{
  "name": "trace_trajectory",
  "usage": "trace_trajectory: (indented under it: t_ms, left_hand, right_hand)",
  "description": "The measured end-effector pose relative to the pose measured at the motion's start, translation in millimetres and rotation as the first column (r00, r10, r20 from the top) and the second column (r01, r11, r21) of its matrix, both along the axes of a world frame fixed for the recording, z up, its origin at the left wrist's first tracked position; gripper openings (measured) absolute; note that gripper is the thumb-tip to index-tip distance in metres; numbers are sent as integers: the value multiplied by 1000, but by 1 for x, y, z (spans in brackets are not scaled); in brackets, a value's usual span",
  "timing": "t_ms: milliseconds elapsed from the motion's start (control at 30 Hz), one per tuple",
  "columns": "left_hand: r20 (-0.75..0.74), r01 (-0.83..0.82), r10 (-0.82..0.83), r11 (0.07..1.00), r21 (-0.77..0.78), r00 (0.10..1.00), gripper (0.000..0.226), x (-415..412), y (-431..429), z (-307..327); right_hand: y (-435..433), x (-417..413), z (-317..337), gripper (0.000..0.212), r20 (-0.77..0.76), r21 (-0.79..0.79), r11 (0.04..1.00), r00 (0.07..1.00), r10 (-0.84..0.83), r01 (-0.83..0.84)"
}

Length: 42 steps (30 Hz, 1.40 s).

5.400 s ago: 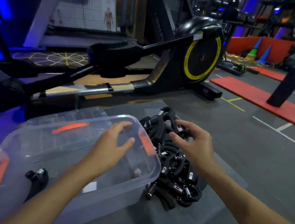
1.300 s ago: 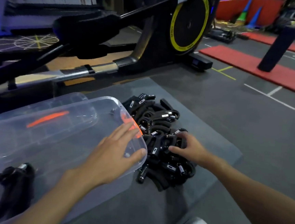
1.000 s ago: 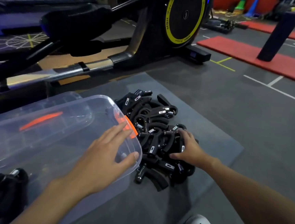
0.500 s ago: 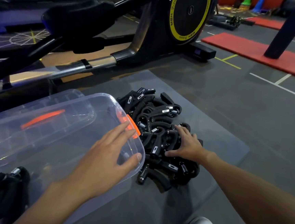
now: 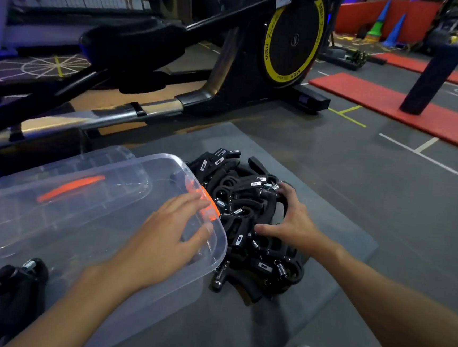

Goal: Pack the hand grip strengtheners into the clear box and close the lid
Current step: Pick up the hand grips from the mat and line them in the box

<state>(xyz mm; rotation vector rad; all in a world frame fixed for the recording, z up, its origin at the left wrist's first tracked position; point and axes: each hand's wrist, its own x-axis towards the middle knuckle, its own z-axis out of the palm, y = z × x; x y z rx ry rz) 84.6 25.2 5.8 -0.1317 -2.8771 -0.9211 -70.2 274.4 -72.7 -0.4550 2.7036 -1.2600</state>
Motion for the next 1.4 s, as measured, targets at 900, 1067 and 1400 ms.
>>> trace_trajectory:
  t_ms: [900,1067,1400]
  left_hand:
    - [-223,-335,447,851,404,866,28,110,-130,58]
    - [-239,-397,522,816,421,819,40,125,-155,44]
    - [-86,-622,616,781,-64,783,49,165,-206,0]
  right_hand:
    - [-209,170,138,106,-104,141,708,701,706,-692]
    - [-250,172,129,108,-12,135,627,632,775,-767]
    - [-316,146,41,94,300,99,566,567,767,-818]
